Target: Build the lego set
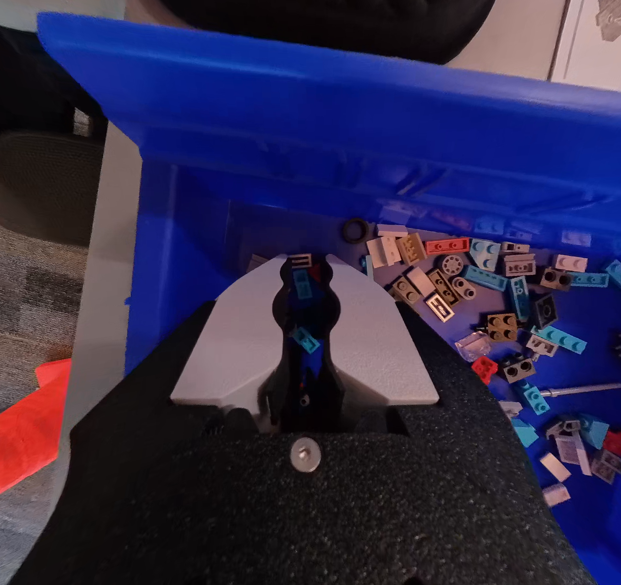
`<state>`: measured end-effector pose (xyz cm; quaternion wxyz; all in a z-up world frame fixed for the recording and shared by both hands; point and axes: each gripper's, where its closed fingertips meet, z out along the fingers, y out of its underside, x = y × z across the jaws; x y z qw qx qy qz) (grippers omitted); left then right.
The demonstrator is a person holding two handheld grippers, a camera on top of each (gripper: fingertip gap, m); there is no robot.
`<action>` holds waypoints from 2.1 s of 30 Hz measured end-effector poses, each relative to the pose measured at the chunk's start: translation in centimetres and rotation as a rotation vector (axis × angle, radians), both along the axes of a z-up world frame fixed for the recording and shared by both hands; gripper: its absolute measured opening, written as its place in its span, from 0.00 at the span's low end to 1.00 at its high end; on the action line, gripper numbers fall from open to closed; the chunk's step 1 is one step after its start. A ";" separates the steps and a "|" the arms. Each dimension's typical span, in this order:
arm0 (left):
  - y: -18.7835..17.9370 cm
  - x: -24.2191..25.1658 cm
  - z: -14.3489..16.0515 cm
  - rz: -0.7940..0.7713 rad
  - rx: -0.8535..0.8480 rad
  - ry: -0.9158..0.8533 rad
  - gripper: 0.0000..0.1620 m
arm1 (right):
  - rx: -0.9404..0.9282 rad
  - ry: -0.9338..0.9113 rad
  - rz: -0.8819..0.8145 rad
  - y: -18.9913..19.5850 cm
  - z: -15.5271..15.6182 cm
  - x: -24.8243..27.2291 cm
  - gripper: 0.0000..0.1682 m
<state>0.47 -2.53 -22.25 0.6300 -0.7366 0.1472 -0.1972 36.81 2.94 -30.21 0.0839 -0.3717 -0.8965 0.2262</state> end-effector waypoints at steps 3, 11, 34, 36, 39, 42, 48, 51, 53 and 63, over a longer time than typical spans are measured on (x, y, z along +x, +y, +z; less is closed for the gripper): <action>0.0 0.0 0.0 -0.005 -0.002 -0.002 0.23 | 0.075 0.023 -0.025 1.6 -0.1 -0.2 0.13; -0.1 0.2 0.0 -0.015 -0.002 -0.006 0.23 | -0.054 0.029 -0.074 0.1 1.2 0.0 0.18; -0.2 0.4 0.1 -0.028 -0.001 -0.014 0.23 | 0.018 0.188 -0.262 4.2 9.6 -2.5 0.10; -0.2 0.3 0.1 -0.025 -0.003 -0.014 0.23 | 0.042 0.242 -0.292 4.9 12.2 -4.4 0.10; -0.1 0.3 0.0 -0.023 -0.007 -0.009 0.23 | 0.011 0.306 -0.290 4.3 14.5 -9.2 0.09; -0.1 0.5 -0.2 -0.029 -0.018 0.010 0.23 | -0.006 0.289 -0.235 3.0 13.9 -14.5 0.09; -0.2 1.0 -0.6 -0.052 -0.029 0.041 0.23 | 0.107 0.054 -0.083 1.9 7.1 -21.0 0.09; -0.2 0.9 -0.5 -0.052 -0.026 0.031 0.23 | 0.210 -0.068 -0.057 2.9 3.5 -21.8 0.09; -0.2 1.0 -0.5 -0.054 -0.030 0.034 0.23 | 0.215 -0.112 -0.040 2.9 2.1 -22.0 0.09; -0.2 1.4 -1.0 -0.078 -0.055 0.058 0.23 | 0.204 -0.151 -0.051 3.9 0.5 -22.8 0.09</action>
